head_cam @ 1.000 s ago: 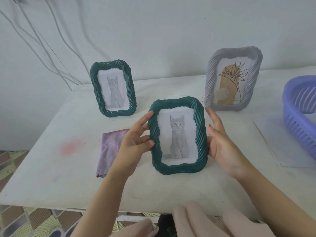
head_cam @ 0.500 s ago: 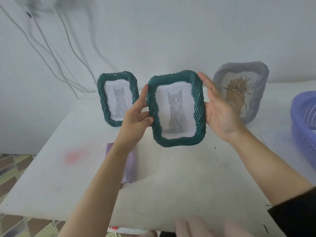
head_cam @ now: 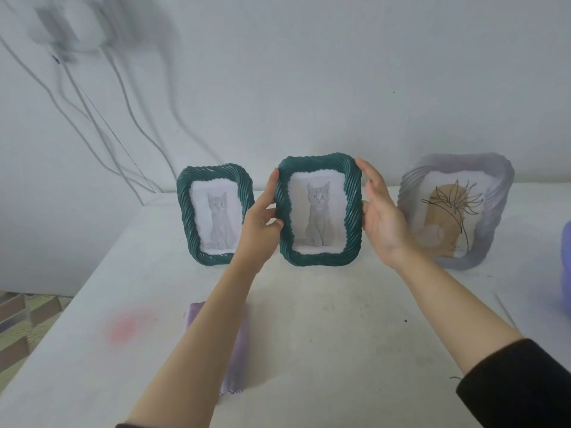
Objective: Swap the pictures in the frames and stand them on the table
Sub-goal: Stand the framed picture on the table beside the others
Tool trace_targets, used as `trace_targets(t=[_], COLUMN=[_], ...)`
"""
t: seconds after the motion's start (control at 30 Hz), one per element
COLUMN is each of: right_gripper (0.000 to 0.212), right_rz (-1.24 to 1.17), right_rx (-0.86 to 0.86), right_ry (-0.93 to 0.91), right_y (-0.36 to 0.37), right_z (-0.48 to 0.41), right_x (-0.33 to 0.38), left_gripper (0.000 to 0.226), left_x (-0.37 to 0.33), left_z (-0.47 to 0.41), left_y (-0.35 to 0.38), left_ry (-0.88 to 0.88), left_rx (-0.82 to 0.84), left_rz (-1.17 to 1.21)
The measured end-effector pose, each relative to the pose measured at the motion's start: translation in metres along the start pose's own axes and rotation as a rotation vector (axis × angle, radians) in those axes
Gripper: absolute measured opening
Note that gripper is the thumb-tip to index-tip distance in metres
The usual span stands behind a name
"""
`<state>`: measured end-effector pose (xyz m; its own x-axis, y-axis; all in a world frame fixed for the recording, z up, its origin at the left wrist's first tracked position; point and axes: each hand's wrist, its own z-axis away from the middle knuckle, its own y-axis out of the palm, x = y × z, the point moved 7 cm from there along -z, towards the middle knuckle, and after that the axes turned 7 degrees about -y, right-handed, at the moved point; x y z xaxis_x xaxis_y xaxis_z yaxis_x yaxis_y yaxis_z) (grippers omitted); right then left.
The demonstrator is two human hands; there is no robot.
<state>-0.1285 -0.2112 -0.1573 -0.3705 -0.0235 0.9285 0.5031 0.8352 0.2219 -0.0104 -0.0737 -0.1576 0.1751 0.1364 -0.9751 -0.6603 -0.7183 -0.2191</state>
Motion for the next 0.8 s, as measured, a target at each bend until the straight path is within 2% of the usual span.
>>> trace_targets(t=[0.3, 0.63, 0.8], right_gripper=[0.041, 0.037, 0.042], right_rz=[-0.024, -0.074, 0.005], right_rx=[-0.071, -0.074, -0.052], right_ry=[-0.048, -0.042, -0.064], right_y=[0.000, -0.004, -0.002], right_z=[-0.016, -0.010, -0.006], right_x=[-0.010, -0.017, -0.017], left_gripper=[0.093, 0.087, 0.086], left_x=[0.008, 0.014, 0.015], left_z=[-0.024, -0.015, -0.014], left_y=[0.001, 0.003, 0.003], left_ry=[0.018, -0.004, -0.010], left_rx=[-0.050, 0.005, 0.002], left_rz=[-0.030, -0.025, -0.029])
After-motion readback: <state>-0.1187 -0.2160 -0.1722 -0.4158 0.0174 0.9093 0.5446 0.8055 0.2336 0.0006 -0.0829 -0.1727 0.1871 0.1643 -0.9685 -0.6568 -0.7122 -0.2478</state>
